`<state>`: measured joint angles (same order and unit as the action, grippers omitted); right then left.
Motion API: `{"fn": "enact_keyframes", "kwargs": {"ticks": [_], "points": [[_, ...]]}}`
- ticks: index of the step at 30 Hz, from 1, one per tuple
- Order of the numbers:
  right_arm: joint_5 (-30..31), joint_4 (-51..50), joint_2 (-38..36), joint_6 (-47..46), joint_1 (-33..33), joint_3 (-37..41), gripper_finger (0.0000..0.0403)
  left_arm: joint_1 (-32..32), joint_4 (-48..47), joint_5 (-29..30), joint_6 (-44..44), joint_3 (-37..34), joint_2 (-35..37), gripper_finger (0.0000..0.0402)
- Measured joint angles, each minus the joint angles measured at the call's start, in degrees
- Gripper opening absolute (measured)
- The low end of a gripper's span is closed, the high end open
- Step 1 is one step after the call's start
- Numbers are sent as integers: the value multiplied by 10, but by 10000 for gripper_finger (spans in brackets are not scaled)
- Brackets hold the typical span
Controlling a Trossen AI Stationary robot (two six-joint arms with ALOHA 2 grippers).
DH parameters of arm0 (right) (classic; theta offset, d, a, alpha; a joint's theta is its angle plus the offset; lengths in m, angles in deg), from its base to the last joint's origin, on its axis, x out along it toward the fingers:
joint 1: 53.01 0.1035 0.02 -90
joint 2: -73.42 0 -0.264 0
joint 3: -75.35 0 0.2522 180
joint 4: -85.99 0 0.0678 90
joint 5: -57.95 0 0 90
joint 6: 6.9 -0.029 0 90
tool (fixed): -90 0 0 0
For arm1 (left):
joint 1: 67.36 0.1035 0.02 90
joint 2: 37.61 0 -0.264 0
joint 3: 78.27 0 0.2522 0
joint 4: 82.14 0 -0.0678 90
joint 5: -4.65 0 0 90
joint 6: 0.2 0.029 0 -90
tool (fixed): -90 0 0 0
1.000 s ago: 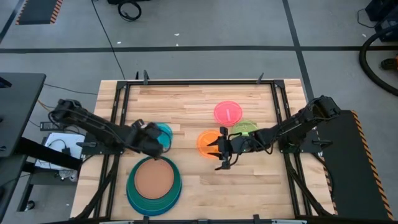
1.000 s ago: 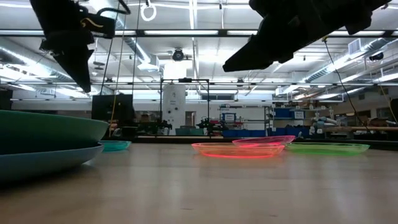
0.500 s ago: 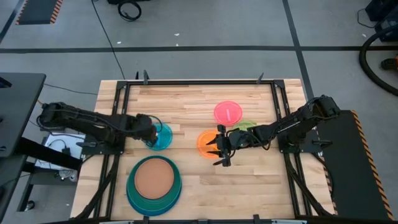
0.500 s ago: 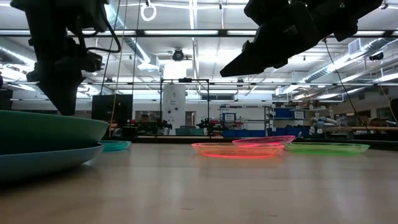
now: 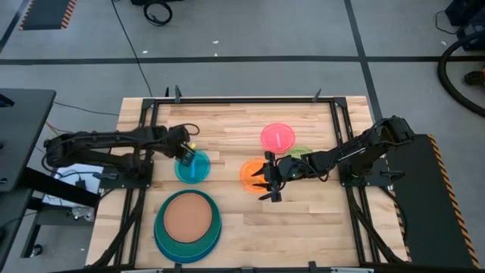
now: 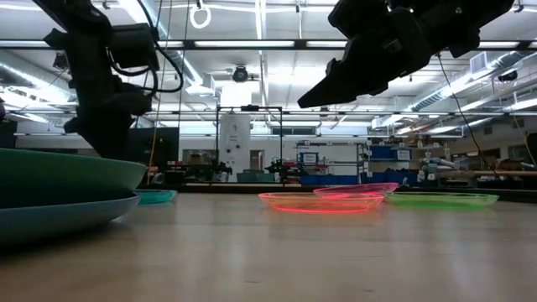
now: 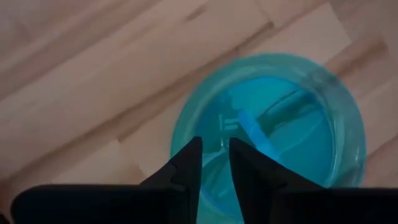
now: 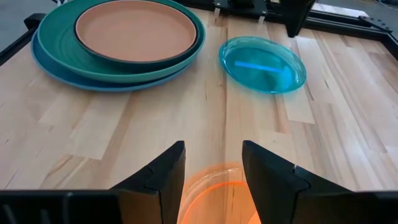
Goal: Stack plastic plates
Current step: Stack the light blue plate on top of the orange plate
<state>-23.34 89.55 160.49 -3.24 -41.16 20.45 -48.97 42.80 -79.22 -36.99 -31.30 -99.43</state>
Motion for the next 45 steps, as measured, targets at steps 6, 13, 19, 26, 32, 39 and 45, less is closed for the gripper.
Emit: {"fn": "enact_keyframes", "kwargs": {"ticks": [6,13,19,26,32,39,45], "points": [[0,-11,0,-1,1,0,169,59,25,-34,59,0,0,77],[-4,-32,0,-21,1,0,169,112,61,-91,112,0,0,66],[-9,-38,0,-37,7,0,169,152,73,-138,161,0,14,53],[-9,-47,0,-55,24,0,169,199,68,-178,185,0,26,50],[-6,-47,0,-61,38,0,169,213,111,-181,179,-57,27,50],[18,-43,0,-57,39,0,169,228,130,-205,142,-75,30,50],[17,-39,0,-52,39,0,169,228,123,-206,122,-75,30,50]]}}
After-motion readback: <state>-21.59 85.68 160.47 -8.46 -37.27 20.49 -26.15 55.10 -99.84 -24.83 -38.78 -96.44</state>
